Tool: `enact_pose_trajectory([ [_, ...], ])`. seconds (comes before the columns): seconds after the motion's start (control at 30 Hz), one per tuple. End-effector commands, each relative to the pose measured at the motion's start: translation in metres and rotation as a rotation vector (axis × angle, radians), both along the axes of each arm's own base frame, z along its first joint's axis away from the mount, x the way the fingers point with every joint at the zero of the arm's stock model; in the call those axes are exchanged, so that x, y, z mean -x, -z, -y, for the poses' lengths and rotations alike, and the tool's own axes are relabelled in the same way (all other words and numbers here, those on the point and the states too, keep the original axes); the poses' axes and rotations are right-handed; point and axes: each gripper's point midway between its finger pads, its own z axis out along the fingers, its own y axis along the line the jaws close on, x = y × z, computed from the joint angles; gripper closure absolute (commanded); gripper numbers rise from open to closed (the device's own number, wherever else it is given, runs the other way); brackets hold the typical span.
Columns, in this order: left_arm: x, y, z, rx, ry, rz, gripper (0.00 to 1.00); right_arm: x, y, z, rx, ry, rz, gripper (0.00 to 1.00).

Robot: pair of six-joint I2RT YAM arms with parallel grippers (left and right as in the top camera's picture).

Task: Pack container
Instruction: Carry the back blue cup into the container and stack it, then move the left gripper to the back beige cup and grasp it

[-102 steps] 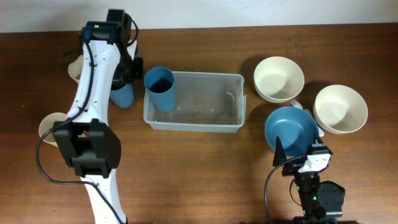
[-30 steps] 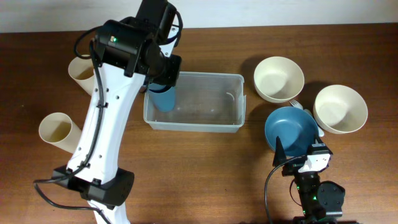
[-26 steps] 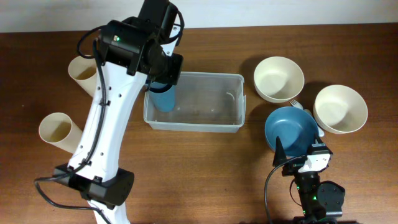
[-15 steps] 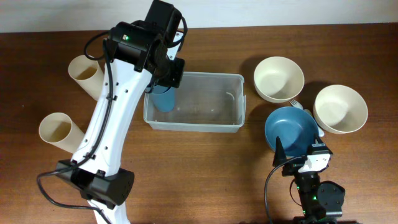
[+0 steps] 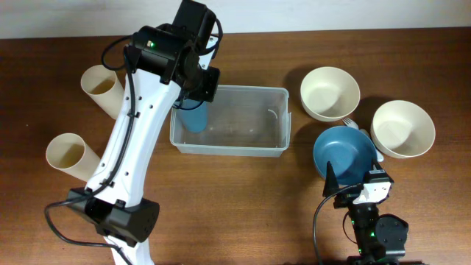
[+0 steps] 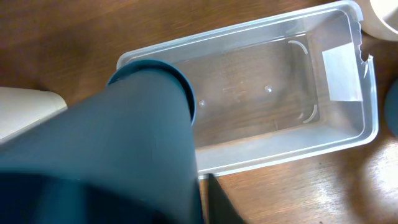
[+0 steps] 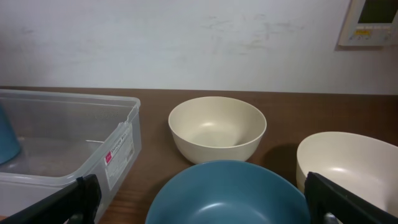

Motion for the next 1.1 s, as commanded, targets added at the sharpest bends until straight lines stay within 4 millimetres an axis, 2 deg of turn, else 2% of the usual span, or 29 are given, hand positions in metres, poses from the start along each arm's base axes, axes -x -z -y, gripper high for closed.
enact_pose_trajectory([
  [0.0,-0.003,0.008,-0.001,-0.015,-0.009,-0.014,0.77,0.0,0.002,0.0,-0.003,0.0,-0.001,0.01],
  [0.1,-0.003,0.008,-0.001,-0.015,-0.009,-0.014,0.7,0.0,0.002,0.0,-0.003,0.0,-0.001,0.01],
  [0.4,-0.003,0.007,-0.002,-0.017,-0.01,-0.012,0.7,0.0,0.002,0.0,-0.003,0.0,-0.001,0.01],
  [0.57,-0.007,0.005,-0.009,-0.05,-0.028,0.009,0.71,0.0,0.002,0.0,-0.003,0.0,-0.001,0.01],
  [0.63,-0.009,0.0,-0.016,-0.055,-0.046,0.023,0.75,0.0,0.002,0.0,-0.003,0.0,-0.001,0.01],
  [0.73,-0.013,-0.02,-0.034,-0.033,-0.113,0.071,0.74,0.0,0.002,0.0,-0.003,0.0,-0.001,0.01],
  [0.77,-0.013,-0.029,-0.042,-0.024,-0.136,0.091,0.69,0.0,0.002,0.0,-0.003,0.0,-0.001,0.01],
  [0.8,-0.014,-0.039,-0.052,-0.017,-0.159,0.114,0.59,0.0,0.002,0.0,-0.003,0.0,-0.001,0.01],
  [0.83,-0.015,-0.046,-0.064,-0.018,-0.187,0.135,0.43,0.0,0.002,0.0,-0.003,0.0,-0.001,0.01],
  [0.87,-0.015,-0.053,-0.077,-0.028,-0.22,0.156,0.23,0.0,0.002,0.0,-0.003,0.0,-0.001,0.01],
  [0.93,-0.016,-0.061,-0.105,-0.065,-0.286,0.184,0.05,0.0,0.002,0.0,-0.003,0.0,-0.001,0.01],
  [0.97,-0.016,-0.062,-0.12,-0.084,-0.323,0.187,0.0,0.0,0.002,0.0,-0.003,0.0,-0.001,0.01],
  [1.07,-0.015,-0.054,-0.152,-0.104,-0.396,0.153,0.0,0.0,0.002,0.0,-0.003,0.0,-0.001,0.01],
])
